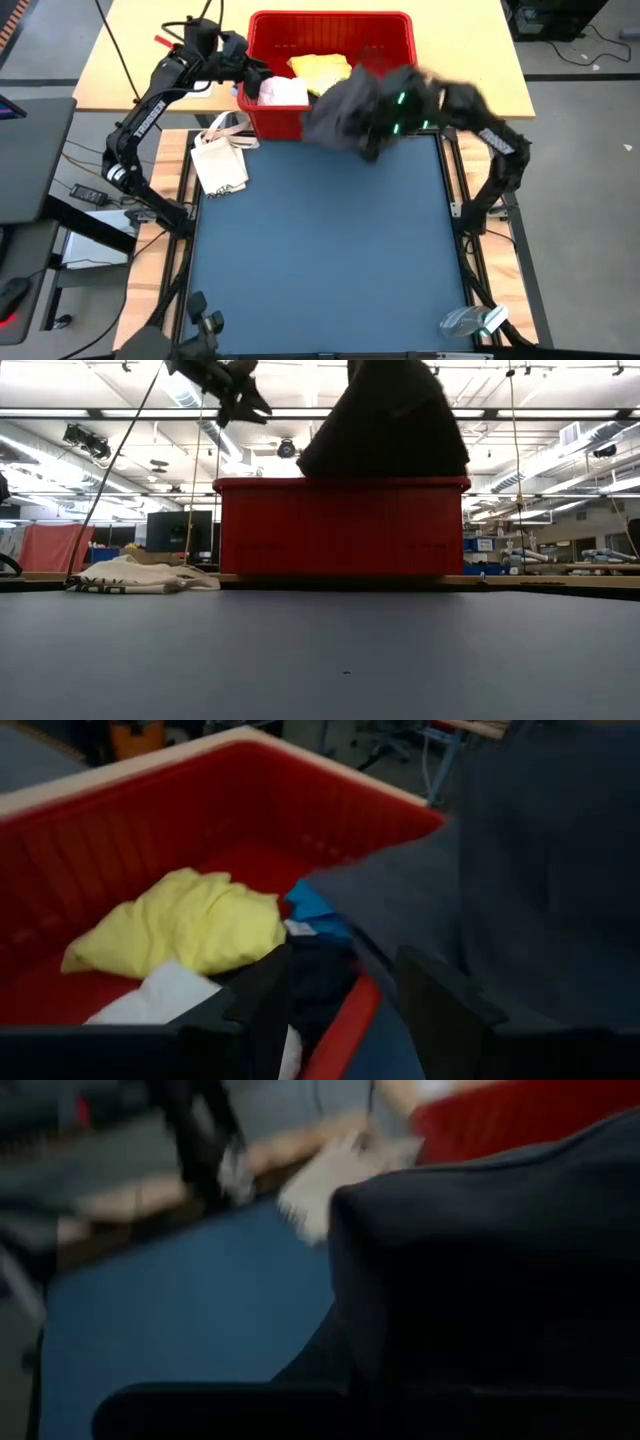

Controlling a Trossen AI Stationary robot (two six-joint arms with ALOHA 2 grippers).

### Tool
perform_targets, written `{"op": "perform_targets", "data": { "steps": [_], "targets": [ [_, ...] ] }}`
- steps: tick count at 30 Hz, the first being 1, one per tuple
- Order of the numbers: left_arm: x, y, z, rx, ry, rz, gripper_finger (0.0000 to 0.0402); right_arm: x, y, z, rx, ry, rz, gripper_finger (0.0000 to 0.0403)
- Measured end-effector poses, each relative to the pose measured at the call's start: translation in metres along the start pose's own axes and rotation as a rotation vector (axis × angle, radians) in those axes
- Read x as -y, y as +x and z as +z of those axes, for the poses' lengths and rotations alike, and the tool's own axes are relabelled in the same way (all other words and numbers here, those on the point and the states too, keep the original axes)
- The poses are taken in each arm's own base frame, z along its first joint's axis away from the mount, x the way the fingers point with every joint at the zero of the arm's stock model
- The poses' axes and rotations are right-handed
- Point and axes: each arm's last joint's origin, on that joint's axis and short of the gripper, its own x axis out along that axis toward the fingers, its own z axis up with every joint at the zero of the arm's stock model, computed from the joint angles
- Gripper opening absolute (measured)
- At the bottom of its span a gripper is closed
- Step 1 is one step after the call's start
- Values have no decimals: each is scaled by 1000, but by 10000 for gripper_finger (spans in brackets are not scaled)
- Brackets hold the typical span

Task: Fold laundry
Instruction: Remove the gray shorts from the bin, then fold the gray shorts

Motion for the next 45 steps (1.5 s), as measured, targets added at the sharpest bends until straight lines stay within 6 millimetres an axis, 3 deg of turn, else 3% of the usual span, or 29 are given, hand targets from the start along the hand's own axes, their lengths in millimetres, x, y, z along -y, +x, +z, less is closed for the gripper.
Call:
{"op": "perform_targets", "data": {
  "steps": [4,7,12,17,22,26,31,35,40,45],
  "targets": [
    [18,-6,3,7,17,-40,181,-36,39,-26,-164,-34,9,14],
    [34,-10,2,-21,20,-82,181,-50,73,-52,-282,-43,9,14],
    [61,-11,-8,-130,-32,-161,181,-52,118,-110,-476,-1,44,15],
    [97,-7,-20,-279,-119,-255,181,-47,140,-165,-577,204,136,47],
    [147,-5,-34,-406,-120,-204,181,-57,130,-206,-593,331,219,101],
    [192,1,-57,-454,-123,-178,181,-65,117,-224,-560,397,352,145],
    [236,21,-119,-542,-212,-220,181,-72,92,-233,-554,458,544,180],
    [264,36,-177,-563,-318,-282,181,-73,70,-236,-561,480,564,188],
    [282,39,-218,-531,-400,-351,181,-62,61,-243,-475,474,312,187],
    [281,41,-221,-478,-337,-352,181,-61,65,-240,-390,473,238,187]
  ]
}}
